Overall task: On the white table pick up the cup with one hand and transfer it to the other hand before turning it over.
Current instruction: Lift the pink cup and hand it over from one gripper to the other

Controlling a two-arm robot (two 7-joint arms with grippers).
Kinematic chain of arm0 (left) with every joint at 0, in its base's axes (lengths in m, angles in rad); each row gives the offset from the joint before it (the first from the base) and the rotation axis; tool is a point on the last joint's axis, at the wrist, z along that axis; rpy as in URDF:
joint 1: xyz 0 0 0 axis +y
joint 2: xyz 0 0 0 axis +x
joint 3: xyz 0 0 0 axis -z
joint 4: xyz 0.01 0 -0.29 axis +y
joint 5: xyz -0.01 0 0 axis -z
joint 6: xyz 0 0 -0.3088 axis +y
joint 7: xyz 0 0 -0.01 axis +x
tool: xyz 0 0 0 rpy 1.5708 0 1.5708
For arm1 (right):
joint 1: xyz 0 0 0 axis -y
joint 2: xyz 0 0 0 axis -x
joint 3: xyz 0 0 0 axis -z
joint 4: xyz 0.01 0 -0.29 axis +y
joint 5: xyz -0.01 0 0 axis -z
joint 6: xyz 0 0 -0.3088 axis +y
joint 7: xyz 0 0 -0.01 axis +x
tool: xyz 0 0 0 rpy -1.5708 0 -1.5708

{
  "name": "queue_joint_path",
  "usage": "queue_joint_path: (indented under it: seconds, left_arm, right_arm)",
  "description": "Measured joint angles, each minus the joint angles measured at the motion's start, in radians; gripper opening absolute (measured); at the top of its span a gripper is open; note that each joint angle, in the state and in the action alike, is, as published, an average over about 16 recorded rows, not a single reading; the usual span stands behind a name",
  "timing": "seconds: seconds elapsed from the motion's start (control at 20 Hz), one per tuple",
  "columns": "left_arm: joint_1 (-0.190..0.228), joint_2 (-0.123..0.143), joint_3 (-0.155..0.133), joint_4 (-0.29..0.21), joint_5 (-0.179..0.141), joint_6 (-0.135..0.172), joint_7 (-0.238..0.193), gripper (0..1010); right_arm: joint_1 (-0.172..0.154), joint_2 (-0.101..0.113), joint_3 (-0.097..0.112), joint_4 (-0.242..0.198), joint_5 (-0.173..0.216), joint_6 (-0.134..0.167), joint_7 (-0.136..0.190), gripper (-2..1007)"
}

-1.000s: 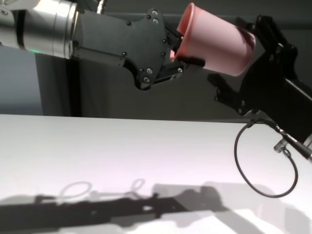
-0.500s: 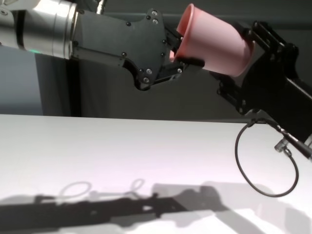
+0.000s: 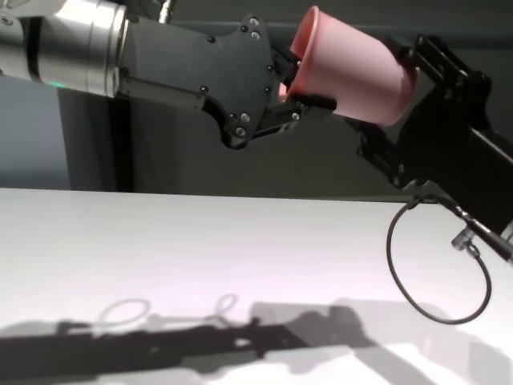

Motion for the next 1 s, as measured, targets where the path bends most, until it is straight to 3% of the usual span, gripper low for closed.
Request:
queue_joint_path:
  seconds: [0.45, 1.0]
  left_arm:
    - [0.000, -0.001, 0.000, 0.000, 0.000, 0.000, 0.000, 210]
    - [0.000, 0.000, 0.000, 0.000, -0.001, 0.000, 0.000, 599]
  right_arm:
    - [0.000, 0.000, 0.000, 0.000, -0.002, 0.001, -0.001, 751]
    - [0.000, -0.001, 0.000, 0.000, -0.002, 0.001, -0.002, 751]
